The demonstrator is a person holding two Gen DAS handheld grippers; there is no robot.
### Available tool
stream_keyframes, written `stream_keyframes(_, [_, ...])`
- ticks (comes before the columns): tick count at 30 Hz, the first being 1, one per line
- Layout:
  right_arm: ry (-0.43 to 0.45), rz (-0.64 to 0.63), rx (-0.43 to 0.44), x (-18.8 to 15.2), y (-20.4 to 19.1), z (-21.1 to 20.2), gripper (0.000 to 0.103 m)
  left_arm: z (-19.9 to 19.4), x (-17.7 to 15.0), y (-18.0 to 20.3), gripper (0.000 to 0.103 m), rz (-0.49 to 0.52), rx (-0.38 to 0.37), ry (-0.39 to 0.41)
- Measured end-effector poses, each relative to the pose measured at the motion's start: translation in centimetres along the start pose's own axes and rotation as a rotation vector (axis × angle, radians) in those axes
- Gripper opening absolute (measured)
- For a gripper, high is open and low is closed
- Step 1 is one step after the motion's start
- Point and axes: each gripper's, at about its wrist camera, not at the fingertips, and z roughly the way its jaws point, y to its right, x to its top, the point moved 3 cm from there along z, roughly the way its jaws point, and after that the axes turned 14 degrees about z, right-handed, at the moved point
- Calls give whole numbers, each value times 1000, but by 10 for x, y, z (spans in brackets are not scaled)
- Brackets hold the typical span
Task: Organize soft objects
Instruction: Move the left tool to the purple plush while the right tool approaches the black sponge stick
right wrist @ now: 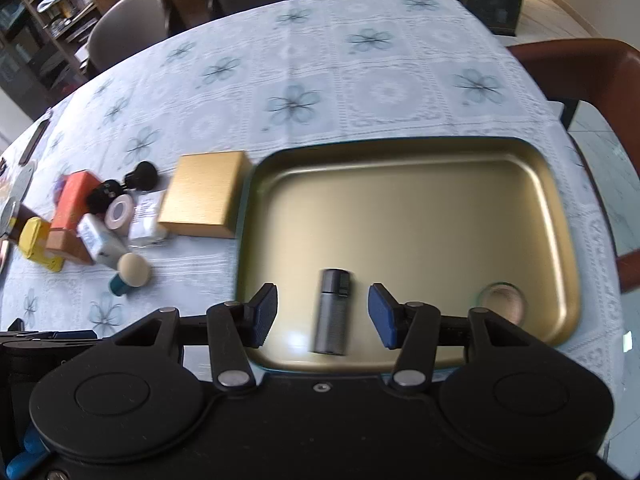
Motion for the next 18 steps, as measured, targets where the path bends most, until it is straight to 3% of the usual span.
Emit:
stream_keyframes(10, [-33, -82, 42, -7, -89, 18, 51, -4, -8, -100, 78, -73, 42, 5])
stream_keyframes(18, [-27, -149, 51, -14, -156, 38, 51, -1, -12, -157, 79, -73, 59, 7])
